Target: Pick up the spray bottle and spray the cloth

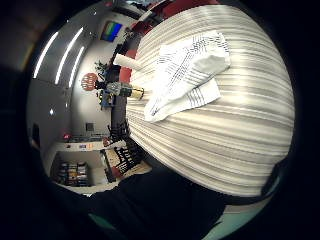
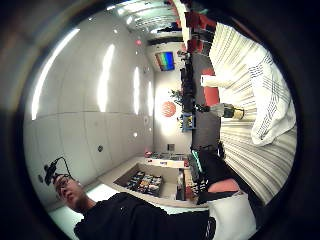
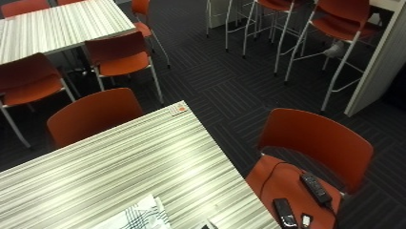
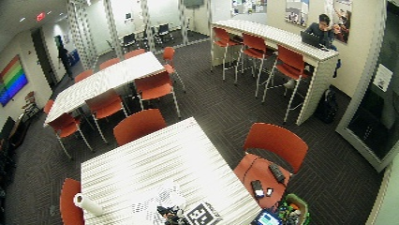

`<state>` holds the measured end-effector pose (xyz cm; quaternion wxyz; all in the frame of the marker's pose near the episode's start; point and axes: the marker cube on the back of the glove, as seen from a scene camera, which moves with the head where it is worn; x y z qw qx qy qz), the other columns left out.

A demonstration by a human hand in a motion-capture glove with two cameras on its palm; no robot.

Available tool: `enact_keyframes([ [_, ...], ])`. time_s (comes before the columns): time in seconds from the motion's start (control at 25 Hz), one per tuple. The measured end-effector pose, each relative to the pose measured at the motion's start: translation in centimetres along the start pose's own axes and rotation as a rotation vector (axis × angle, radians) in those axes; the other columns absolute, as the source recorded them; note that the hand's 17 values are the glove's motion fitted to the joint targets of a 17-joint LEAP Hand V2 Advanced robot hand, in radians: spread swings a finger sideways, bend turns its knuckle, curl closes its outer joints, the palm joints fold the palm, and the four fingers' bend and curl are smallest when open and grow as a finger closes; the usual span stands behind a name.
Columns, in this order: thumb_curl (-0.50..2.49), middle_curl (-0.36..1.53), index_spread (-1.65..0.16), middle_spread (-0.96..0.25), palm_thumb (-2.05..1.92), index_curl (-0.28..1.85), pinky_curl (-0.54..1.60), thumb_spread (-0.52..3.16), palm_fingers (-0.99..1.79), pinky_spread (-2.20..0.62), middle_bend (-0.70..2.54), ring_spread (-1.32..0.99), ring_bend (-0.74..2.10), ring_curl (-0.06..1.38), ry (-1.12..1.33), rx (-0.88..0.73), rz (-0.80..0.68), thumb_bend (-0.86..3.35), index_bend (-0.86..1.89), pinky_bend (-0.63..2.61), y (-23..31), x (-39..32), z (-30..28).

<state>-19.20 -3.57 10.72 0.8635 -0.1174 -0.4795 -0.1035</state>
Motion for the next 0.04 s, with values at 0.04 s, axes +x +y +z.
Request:
enact_keyframes([
  [0.04, 0.44, 0.38, -0.46, -0.26, 0.80, 0.25, 0.34, 0.90, 0.20, 0.13, 0.24, -0.10, 0.24, 0.33, 0.000, -0.001, -0.003, -0.03, 0.15, 0.20, -0.09, 0.03, 0.07],
])
